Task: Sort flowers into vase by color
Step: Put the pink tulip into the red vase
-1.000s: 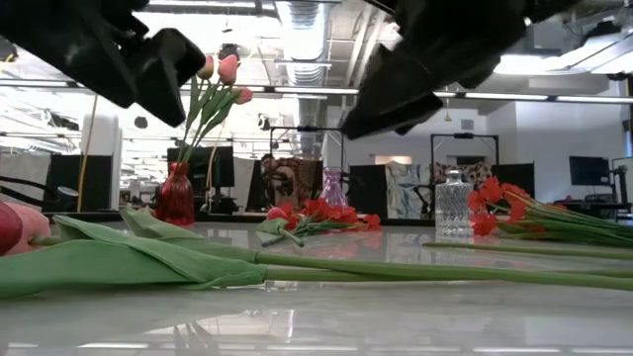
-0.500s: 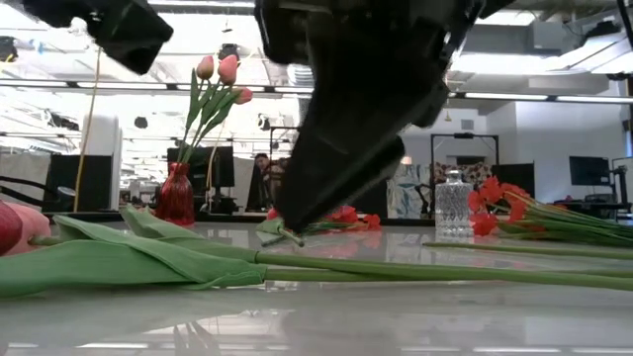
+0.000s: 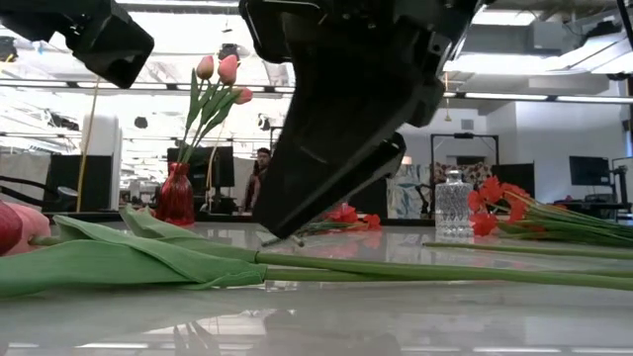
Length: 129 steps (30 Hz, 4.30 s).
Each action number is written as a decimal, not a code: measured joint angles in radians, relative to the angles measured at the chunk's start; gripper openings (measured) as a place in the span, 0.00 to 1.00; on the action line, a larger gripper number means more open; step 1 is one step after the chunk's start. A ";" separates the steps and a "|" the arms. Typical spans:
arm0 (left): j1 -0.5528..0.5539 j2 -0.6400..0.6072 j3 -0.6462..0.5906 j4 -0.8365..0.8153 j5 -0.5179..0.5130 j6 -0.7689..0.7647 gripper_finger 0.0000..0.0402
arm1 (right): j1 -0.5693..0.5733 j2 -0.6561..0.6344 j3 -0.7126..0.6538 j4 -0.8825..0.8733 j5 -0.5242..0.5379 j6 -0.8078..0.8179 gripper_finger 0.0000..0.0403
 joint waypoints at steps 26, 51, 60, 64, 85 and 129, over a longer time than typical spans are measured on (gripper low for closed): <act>0.000 0.001 0.000 -0.006 -0.012 -0.010 0.45 | 0.006 0.061 -0.020 0.057 -0.004 -0.012 0.32; 0.000 0.001 0.000 -0.008 -0.024 -0.028 0.45 | -0.024 0.011 0.020 0.056 -0.056 -0.097 0.06; -0.037 -0.053 0.000 -0.028 -0.143 0.034 0.46 | -0.039 -0.125 0.021 -0.058 0.013 -0.185 0.05; -0.094 -0.142 -0.026 0.004 -0.292 0.074 0.46 | -0.055 -0.202 0.021 -0.216 0.091 -0.231 0.05; 0.026 -0.265 -0.302 0.479 -0.412 0.009 0.46 | -0.317 -0.709 -0.479 0.437 0.001 -0.630 0.04; 0.404 0.413 0.047 1.023 0.005 0.194 0.44 | -0.439 -0.508 -0.613 1.242 -0.211 -0.490 0.05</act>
